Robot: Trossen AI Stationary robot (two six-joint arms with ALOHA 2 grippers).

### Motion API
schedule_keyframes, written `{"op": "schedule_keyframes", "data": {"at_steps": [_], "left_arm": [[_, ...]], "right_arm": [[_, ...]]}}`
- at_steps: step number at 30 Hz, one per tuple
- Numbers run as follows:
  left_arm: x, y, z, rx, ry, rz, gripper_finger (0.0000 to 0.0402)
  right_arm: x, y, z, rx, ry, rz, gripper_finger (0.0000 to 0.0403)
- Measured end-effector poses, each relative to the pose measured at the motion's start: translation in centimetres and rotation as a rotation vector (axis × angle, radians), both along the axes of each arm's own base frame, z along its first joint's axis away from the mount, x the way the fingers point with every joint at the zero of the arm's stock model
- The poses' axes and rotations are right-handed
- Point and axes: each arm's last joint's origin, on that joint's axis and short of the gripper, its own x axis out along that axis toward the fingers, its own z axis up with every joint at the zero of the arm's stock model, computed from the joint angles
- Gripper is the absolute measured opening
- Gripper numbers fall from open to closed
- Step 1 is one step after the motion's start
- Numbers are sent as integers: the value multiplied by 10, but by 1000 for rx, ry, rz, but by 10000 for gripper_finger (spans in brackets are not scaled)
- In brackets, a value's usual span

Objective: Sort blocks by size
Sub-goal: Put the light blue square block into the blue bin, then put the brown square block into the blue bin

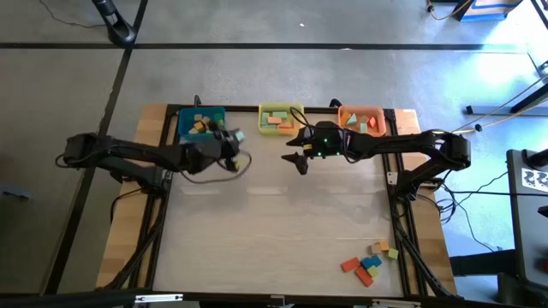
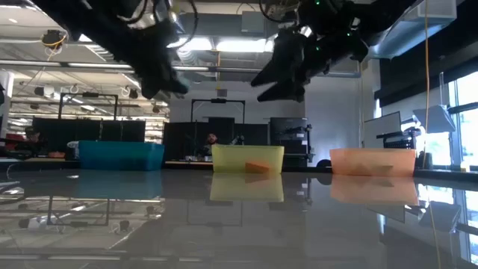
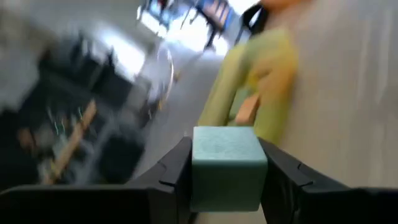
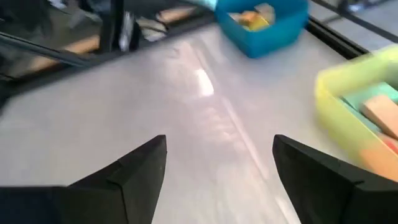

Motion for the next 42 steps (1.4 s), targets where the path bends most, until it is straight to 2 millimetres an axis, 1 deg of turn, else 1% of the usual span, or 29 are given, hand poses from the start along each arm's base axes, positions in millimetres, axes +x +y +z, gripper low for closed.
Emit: {"op": "schedule_keyframes", "data": {"at_steps": [6,10,14,18,27,30,32,37,39,42], "left_arm": [[-25,54,-12,-167,-74,344,122],[-41,84,-24,-291,-114,488,122],[-53,102,-35,-377,-133,590,125],[-57,112,-42,-395,-116,642,141],[-61,116,-45,-403,-95,670,212],[-60,113,-43,-398,-90,648,224],[-57,106,-37,-387,-109,611,226],[-47,80,-15,-363,-202,454,222],[-41,68,-6,-393,-256,329,222],[-29,52,0,-486,-304,99,222]], "right_arm": [[1,-1,-6,-5,33,-33,287],[1,-1,-7,-2,43,-33,287],[1,-1,-7,-2,43,-32,287],[1,-1,-7,-2,43,-32,287],[1,-1,-7,-2,44,-32,287],[1,-1,-7,-2,43,-32,287],[1,-1,-7,-15,46,-25,287],[1,-1,-7,-69,53,3,287],[1,-1,-7,-71,54,2,287],[1,-2,-7,-73,55,-6,287]]}}
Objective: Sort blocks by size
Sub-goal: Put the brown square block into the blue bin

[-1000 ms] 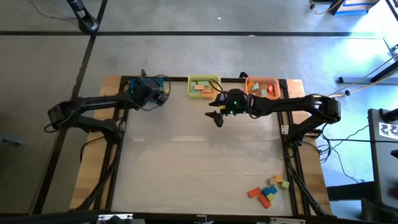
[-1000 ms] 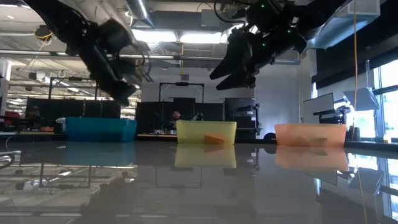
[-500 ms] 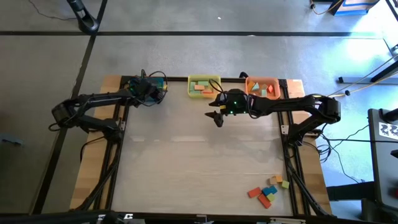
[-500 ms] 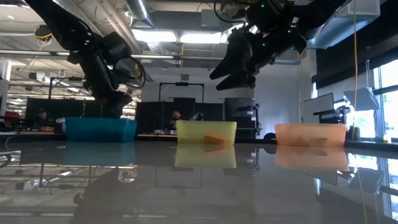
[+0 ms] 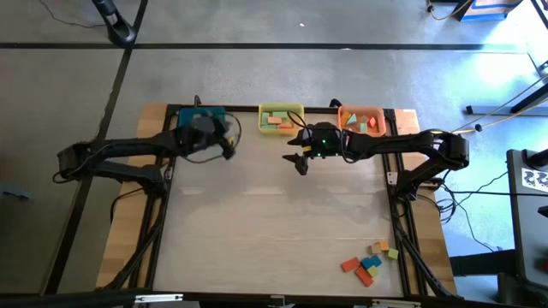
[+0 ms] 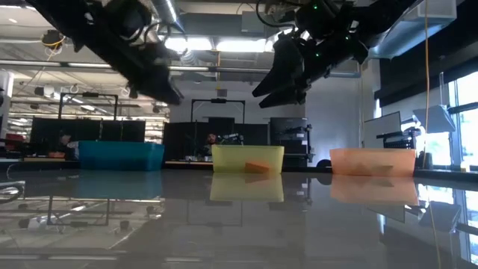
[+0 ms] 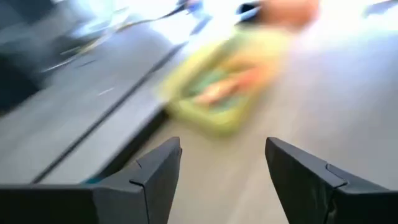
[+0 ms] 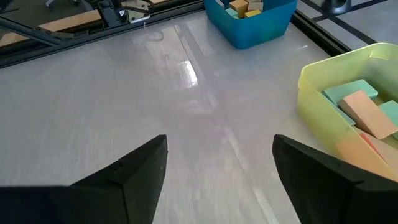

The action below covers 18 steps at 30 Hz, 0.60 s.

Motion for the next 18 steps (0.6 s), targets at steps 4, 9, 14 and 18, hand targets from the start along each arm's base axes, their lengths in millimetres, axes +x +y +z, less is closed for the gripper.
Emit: {"op": "schedule_keyframes", "data": {"at_steps": [4,9,14,18], "left_arm": [[14,-17,2,-42,-68,-243,222],[25,-32,-3,-15,-102,-358,221],[28,-46,-9,-21,-100,-419,221],[28,-54,-15,-31,-88,-453,221]], "right_arm": [[0,0,1,-1,-8,0,287],[-3,4,6,17,-13,45,287],[-24,44,26,31,68,147,287],[-47,86,29,33,217,180,287]]}}
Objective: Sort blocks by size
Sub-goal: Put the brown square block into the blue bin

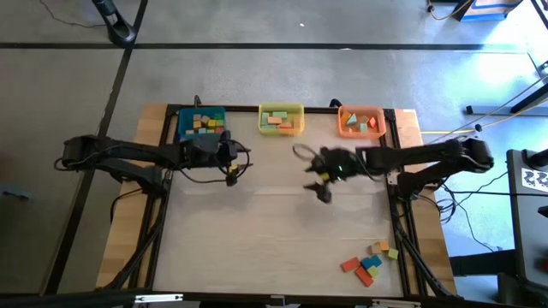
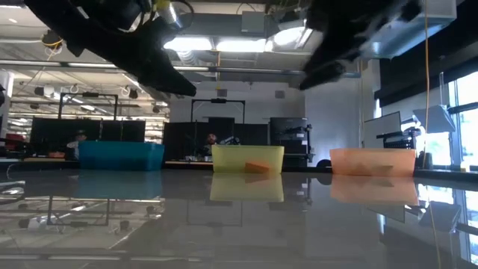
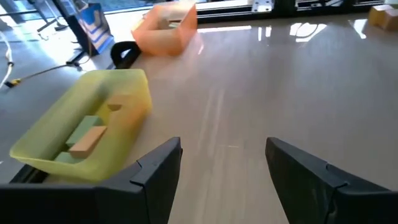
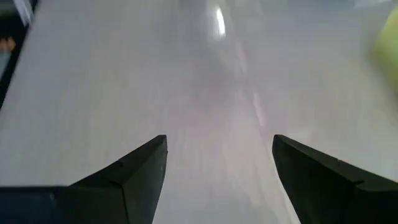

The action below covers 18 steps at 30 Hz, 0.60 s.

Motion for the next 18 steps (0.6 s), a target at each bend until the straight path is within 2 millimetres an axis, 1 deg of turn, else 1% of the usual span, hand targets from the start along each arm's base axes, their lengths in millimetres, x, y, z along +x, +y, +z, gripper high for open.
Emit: {"op": "schedule_keyframes", "data": {"at_steps": [5,9,14,18], "left_arm": [[0,-7,-2,-3,4,-28,221],[2,-10,-1,-23,-22,-32,221],[2,-14,-1,-60,-30,-32,221],[2,-14,0,-82,-39,-25,221]], "right_arm": [[-27,48,-12,34,232,26,287],[-44,77,-25,54,401,22,287],[-57,104,-27,106,445,23,287],[-70,123,-28,186,496,38,287]]}}
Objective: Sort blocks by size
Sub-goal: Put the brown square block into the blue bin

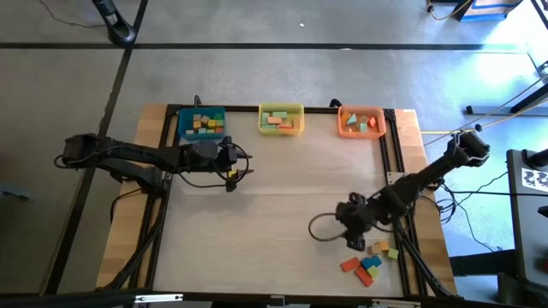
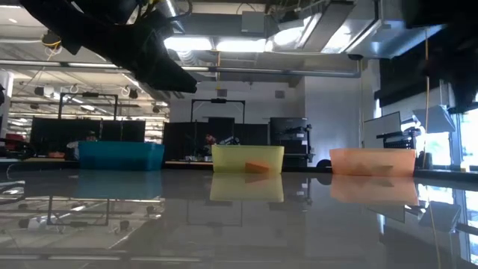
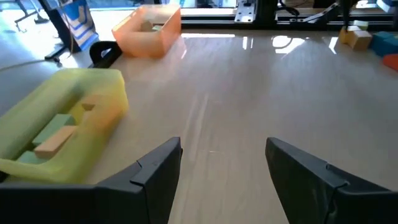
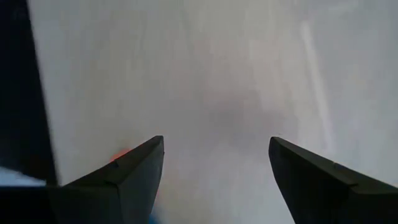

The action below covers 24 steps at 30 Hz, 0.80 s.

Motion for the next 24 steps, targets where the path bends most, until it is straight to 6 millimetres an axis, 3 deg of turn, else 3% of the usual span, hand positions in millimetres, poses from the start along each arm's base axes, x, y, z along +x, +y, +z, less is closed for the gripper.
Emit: {"op": "schedule_keyframes", "data": {"at_steps": [8,16,24], "left_arm": [[0,0,0,-32,-5,22,221],[0,1,0,-42,-11,44,221],[0,1,0,-42,-10,45,221]], "right_arm": [[-34,31,-2,144,227,-109,287],[-58,40,-21,-75,383,-53,287],[-63,59,-45,-150,475,42,287]]}}
